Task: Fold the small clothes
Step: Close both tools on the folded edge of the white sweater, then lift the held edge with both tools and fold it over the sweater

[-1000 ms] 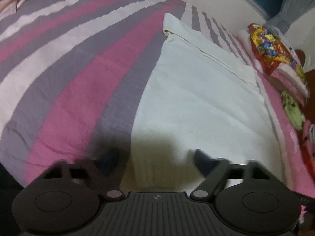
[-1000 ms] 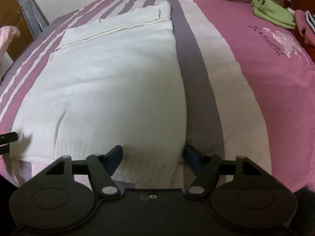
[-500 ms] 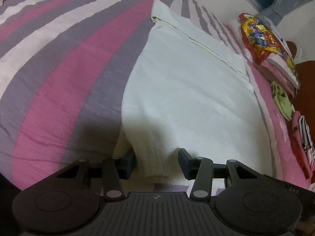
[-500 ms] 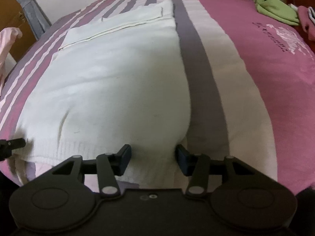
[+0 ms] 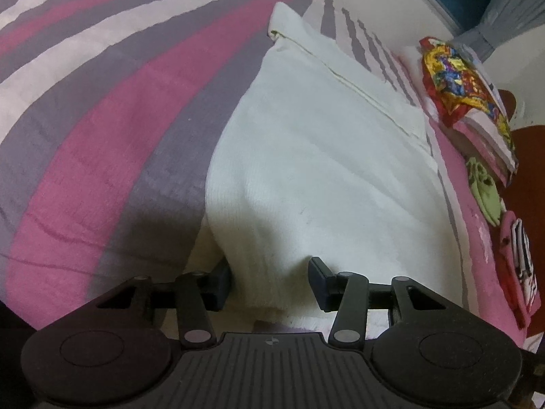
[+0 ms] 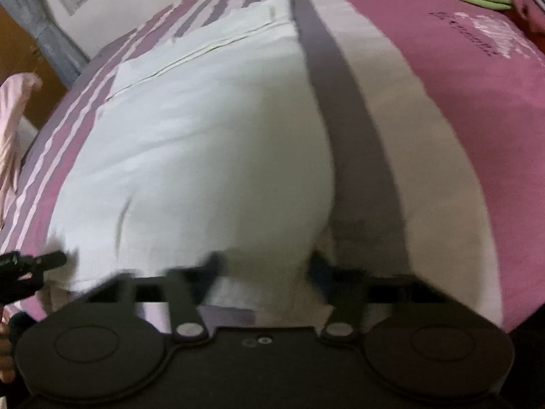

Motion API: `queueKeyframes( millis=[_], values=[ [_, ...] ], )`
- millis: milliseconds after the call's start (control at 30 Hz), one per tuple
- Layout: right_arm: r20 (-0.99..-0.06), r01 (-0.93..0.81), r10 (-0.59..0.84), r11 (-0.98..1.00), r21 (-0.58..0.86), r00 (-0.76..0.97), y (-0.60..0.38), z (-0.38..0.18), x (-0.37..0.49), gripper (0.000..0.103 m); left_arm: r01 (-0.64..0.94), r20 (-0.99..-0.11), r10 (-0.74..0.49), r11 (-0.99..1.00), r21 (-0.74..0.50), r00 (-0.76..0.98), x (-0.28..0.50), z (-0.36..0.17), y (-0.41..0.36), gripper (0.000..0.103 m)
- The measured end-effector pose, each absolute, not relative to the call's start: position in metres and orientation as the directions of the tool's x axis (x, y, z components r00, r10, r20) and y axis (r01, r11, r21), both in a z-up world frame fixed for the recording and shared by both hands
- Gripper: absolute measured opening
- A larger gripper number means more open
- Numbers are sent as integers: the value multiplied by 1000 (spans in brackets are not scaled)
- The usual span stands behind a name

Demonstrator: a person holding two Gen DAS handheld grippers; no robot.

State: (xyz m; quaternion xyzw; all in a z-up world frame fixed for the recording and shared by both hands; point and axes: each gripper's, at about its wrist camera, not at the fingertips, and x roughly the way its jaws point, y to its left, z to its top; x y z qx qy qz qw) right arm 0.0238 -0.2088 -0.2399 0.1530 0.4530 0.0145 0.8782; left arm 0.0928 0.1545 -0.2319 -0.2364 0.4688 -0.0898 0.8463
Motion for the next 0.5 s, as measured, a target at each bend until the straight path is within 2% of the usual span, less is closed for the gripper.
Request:
queueKeyframes(
  millis=[33, 67, 100, 500],
  values=[
    [-793, 106, 174, 952, 287, 584, -206, -241, 25, 24, -62, -743, -381, 869, -491, 550, 92, -230, 154, 44],
    [-791, 95, 194, 948, 303, 580, -205, -240, 26, 14, -44, -734, -389, 868, -494, 557, 93, -227, 152, 34],
    [-786, 86, 213, 944, 320, 580, -204, -239, 27, 13, -23, -733, -391, 875, -484, 557, 94, -225, 149, 17],
    [-664, 36, 220, 936, 349, 714, -206, -198, 40, 12, 40, -643, -404, 864, -502, 651, 128, -185, 145, 17]
  ],
)
